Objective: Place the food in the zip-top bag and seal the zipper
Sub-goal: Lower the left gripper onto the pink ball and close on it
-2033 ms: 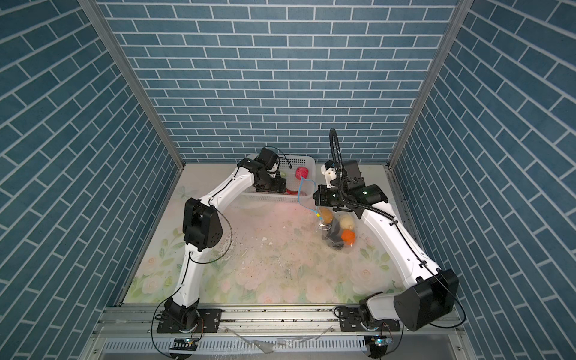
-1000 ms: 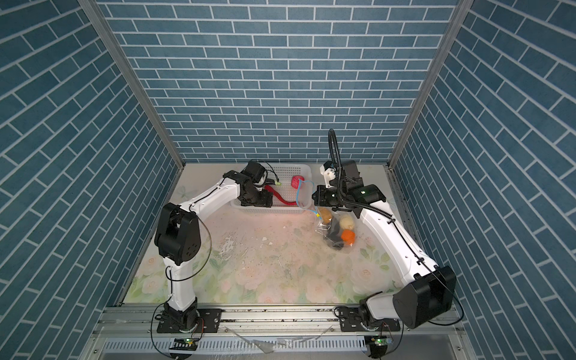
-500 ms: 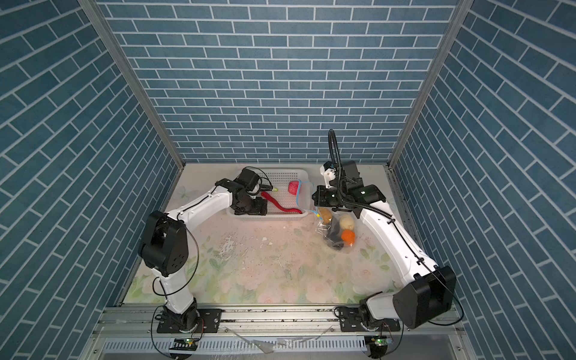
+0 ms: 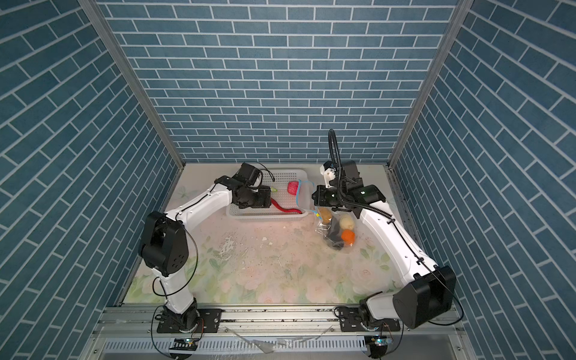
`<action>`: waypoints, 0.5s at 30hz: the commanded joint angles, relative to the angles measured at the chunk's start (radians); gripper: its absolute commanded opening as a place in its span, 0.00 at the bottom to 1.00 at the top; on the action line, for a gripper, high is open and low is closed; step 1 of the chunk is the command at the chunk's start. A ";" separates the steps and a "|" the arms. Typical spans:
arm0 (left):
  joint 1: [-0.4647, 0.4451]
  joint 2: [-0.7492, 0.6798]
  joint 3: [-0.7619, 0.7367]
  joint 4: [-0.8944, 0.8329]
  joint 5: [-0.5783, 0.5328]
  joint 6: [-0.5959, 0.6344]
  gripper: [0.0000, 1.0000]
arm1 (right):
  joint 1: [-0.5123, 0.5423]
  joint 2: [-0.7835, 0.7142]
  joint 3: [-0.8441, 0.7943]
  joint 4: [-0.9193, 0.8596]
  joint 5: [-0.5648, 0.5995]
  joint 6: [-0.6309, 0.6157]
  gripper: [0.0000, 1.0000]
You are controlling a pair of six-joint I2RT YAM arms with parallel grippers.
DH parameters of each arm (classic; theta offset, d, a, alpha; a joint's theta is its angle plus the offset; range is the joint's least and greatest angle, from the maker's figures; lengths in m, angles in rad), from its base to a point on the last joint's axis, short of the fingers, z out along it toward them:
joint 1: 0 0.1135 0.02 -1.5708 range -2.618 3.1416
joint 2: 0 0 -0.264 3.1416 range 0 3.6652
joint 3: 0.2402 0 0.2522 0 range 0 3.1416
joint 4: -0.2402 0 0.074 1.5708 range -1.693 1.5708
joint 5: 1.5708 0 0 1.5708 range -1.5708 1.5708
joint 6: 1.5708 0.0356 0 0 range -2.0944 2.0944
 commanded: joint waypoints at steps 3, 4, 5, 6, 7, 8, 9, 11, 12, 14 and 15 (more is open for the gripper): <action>-0.031 0.121 0.140 0.117 0.025 -0.008 0.87 | 0.000 -0.007 -0.024 0.013 0.003 0.005 0.00; -0.035 0.140 0.167 0.128 0.026 -0.005 0.87 | 0.002 -0.008 -0.023 0.011 0.005 0.005 0.00; -0.042 0.162 0.193 0.138 0.023 0.000 0.87 | 0.002 -0.008 -0.024 0.011 0.007 0.005 0.00; -0.049 0.187 0.219 0.146 0.017 0.005 0.87 | 0.001 -0.010 -0.023 0.010 0.008 0.005 0.00; -0.053 0.210 0.242 0.151 0.016 0.011 0.87 | 0.000 -0.011 -0.023 0.006 0.012 0.005 0.00; -0.058 0.238 0.269 0.151 0.014 0.017 0.87 | 0.000 -0.014 -0.023 0.004 0.014 0.005 0.00; -0.060 0.268 0.302 0.148 0.013 0.020 0.87 | -0.001 -0.017 -0.022 0.001 0.018 0.003 0.00; -0.064 0.320 0.353 0.148 0.019 0.026 0.87 | -0.003 -0.022 -0.021 -0.003 0.023 0.004 0.00; -0.068 0.344 0.382 0.141 0.017 0.034 0.87 | -0.004 -0.025 -0.019 -0.008 0.025 0.002 0.00; -0.078 0.396 0.454 0.109 -0.005 0.053 0.87 | -0.006 -0.029 -0.016 -0.015 0.031 0.000 0.00; -0.082 0.420 0.488 0.094 -0.010 0.063 0.87 | -0.007 -0.031 -0.015 -0.018 0.033 0.000 0.00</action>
